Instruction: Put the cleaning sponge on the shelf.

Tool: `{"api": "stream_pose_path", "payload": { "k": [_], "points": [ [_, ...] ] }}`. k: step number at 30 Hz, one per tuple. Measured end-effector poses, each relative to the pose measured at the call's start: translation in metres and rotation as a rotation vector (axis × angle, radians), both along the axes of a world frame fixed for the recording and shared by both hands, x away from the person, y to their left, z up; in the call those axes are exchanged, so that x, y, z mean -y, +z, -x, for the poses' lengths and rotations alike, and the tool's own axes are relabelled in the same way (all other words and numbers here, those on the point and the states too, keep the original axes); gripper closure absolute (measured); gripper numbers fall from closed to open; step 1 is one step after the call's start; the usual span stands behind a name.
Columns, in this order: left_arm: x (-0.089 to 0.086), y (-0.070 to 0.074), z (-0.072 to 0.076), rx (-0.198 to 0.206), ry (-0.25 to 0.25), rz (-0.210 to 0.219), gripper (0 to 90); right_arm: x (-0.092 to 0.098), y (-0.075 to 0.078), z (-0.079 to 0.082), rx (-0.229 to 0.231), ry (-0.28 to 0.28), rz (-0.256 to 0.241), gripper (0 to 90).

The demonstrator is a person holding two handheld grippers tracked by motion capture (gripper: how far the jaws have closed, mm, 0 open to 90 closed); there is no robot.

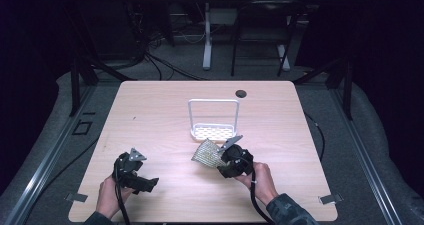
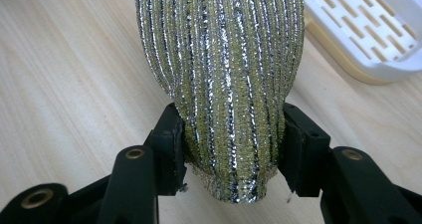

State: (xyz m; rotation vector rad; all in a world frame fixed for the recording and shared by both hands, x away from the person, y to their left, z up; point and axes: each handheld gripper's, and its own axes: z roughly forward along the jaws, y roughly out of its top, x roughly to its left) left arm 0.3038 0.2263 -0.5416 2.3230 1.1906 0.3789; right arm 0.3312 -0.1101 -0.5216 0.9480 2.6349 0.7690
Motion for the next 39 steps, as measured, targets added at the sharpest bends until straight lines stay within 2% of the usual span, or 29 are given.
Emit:
{"api": "stream_pose_path", "payload": {
  "k": [21,39],
  "points": [
    [0.0,0.0,0.0,-0.003,0.005,0.0,0.3,0.003,0.004,-0.008,0.016,-0.054,0.002,50.6],
    [0.001,-0.001,-0.001,0.002,0.005,-0.011,0.9,0.008,0.008,-0.016,0.049,-0.101,-0.008,50.6]
  ]
}}
